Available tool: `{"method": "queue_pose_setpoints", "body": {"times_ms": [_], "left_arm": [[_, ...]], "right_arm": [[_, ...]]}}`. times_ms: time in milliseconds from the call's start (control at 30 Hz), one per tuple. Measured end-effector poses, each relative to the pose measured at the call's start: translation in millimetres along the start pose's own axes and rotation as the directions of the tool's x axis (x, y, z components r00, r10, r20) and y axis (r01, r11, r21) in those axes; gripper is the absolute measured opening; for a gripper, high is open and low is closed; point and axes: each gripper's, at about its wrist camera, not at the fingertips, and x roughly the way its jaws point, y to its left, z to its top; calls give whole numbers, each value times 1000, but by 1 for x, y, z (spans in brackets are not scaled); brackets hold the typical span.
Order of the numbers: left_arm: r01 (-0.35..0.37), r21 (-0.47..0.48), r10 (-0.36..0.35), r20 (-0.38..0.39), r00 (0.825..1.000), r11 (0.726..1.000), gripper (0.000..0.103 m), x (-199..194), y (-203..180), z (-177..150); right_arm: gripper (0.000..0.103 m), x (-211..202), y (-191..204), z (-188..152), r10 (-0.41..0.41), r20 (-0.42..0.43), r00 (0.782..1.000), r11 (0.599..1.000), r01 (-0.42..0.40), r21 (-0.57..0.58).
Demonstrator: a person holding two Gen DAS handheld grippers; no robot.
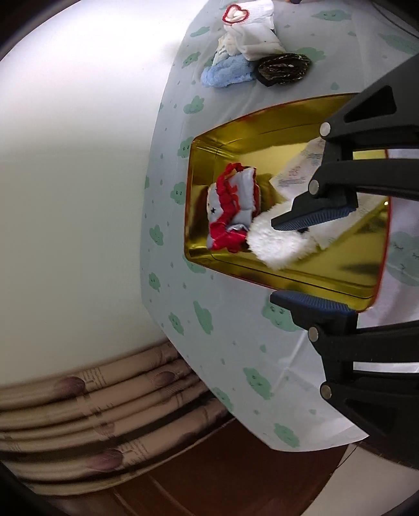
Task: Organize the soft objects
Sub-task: 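Carry the red-and-white sock bundle into the tin box and open the left gripper, then carry the orange rubber duck into the tin box and open the right gripper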
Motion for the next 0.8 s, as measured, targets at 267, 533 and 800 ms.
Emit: {"method": "queue_pose_setpoints", "body": {"times_ms": [267,533,800], "left_arm": [[-38,-66,40,29,999,997,40,-4,20,-12],[-65,-144,73,51,996,988,49,-10,44,-15],[-63,-253,66,4,998,966,52,-2,72,-18]], "right_arm": [[45,-15,22,5,-7,10,1000,1000,8,-29],[45,-46,96,16,104,39,994,982,-96,-162],[45,-64,195,25,275,-2,961,909,-261,-326]]}}
